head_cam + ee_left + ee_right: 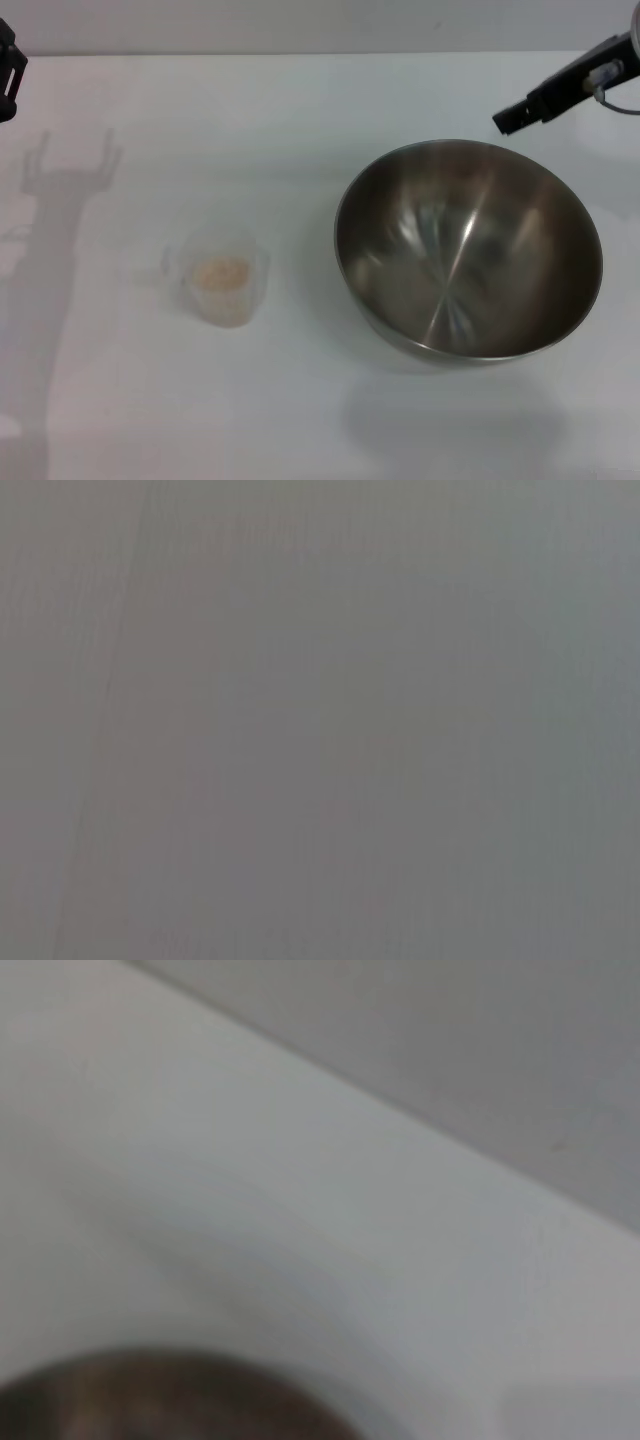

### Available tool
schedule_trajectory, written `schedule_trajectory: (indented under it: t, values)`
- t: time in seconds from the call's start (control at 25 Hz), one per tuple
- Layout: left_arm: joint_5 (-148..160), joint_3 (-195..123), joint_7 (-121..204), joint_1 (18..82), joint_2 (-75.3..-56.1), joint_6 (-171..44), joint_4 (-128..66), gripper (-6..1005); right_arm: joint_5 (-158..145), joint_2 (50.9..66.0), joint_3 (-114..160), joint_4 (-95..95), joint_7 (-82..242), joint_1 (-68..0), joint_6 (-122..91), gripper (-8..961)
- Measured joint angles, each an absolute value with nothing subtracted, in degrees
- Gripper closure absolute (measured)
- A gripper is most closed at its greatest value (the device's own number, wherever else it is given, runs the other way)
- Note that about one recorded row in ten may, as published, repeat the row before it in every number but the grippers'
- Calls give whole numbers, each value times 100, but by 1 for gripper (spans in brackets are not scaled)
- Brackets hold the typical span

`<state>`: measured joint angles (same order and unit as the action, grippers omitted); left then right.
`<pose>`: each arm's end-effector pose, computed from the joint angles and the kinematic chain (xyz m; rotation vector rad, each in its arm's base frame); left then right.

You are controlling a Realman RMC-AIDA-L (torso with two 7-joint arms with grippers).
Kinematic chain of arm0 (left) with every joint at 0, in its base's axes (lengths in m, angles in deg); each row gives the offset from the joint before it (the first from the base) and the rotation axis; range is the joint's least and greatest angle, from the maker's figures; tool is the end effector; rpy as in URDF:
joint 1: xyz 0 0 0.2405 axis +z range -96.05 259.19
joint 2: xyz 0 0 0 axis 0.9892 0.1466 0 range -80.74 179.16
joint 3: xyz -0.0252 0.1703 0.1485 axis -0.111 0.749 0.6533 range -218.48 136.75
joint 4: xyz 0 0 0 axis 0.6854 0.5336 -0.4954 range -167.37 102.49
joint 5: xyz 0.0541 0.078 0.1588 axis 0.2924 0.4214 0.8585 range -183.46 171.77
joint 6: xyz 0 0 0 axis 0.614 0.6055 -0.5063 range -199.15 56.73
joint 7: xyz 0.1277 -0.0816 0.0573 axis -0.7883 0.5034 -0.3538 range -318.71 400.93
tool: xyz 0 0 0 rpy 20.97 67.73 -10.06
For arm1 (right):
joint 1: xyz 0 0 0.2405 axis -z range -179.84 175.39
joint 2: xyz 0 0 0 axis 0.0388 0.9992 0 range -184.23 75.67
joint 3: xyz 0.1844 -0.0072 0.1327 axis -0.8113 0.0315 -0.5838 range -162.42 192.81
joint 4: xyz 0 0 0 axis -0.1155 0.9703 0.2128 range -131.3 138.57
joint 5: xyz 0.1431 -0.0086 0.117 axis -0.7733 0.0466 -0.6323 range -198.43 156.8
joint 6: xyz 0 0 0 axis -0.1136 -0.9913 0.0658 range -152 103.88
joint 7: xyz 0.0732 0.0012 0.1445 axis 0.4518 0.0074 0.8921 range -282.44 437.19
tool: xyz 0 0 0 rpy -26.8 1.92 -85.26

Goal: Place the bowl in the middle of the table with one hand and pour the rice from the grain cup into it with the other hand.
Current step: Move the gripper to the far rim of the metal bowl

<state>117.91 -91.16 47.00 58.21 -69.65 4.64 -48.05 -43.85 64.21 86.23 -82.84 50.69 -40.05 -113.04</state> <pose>-0.2642 0.3262 0.0449 -1.3783 -0.4698 -0.8814 0.1523 0.3579 0.0539 -2.3195 0.9023 -0.3418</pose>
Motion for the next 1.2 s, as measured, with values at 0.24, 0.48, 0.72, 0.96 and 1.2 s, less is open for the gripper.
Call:
schedule_trajectory:
  t: [0.24, 0.48, 0.72, 0.96, 1.2]
  values:
    - [11790, -9121, 4700, 5809, -6961, 463, -4812, 164, -4345, 6320, 8522, -7546, 4659, -4269, -11416, 291]
    - [11791, -9122, 4700, 5803, -6961, 463, -4811, 165, -4331, 6332, 8515, -6919, 4364, -4363, -11251, 299]
    - [11791, -9122, 4701, 5773, -6971, 463, -4804, 165, -4331, 6369, 8563, -6679, 4283, -4379, -11166, 307]
    - [11791, -9123, 4701, 5766, -6971, 464, -4792, 166, -4333, 6401, 8513, -6544, 4173, -4360, -11054, 357]
    - [11791, -9123, 4701, 5773, -6970, 464, -4782, 166, -4328, 6375, 8508, -6249, 4168, -4419, -10936, 492]
